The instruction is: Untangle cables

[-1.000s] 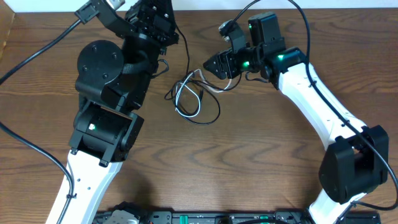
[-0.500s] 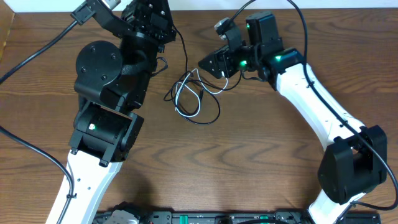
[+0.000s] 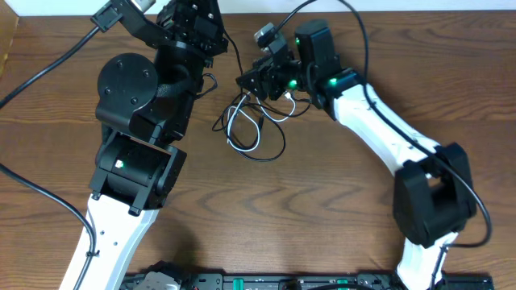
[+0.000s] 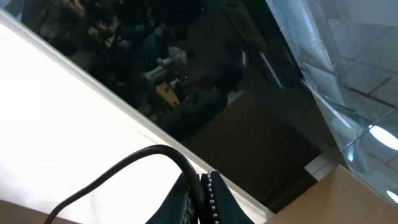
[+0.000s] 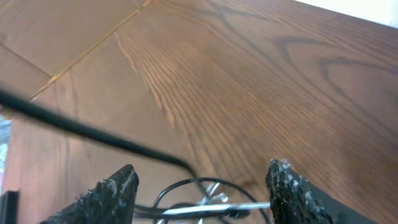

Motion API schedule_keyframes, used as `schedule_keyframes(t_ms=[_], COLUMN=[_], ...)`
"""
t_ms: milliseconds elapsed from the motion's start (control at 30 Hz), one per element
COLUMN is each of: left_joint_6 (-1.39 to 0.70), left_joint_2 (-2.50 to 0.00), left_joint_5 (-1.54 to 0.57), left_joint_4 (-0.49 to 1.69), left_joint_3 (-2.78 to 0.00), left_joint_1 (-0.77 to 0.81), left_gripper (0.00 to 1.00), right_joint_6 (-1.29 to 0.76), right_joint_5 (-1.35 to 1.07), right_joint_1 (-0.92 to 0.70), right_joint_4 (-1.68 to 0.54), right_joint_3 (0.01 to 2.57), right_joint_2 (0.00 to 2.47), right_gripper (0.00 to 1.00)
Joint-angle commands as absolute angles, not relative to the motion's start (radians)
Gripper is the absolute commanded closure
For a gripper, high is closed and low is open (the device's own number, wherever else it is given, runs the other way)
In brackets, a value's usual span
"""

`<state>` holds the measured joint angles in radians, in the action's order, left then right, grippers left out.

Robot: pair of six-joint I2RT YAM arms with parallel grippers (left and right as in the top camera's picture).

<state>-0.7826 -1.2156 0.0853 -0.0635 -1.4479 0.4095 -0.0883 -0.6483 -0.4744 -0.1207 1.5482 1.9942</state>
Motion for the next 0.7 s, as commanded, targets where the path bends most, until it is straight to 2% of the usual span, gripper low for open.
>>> schedule_keyframes(t_ms=[0, 100, 467, 667], left_joint_6=[-0.781, -0.78, -0.78, -0.781], left_joint_2=[-1.2, -1.2, -1.201, -1.201], left_joint_5=[0.097, 0.097, 0.097, 0.098], left_joint_4=[-0.073, -0.057, -0.027, -0.012], left_joint_3=[-1.472, -1.472, -1.472, -1.472], left_joint_1=[0.409, 0.409, 0.409, 0.409], left_gripper=[0.92, 0.92, 0.92, 0.92], right_joint_6=[-0.118, -0.139, -0.225, -0.247], right_joint_5=[-0.657, -0.657, -0.672, -0.786], right_joint_1=[-0.482, -0.482, -0.459, -0.423], right_joint_4=[-0.091, -0.062, 0.017, 0.063], right_joint_3=[1.556, 1.556, 1.556, 1.557], right_joint_2=[2.031, 2.046, 2.046, 2.041], right_gripper=[0.42, 0.5, 0.97, 0.99])
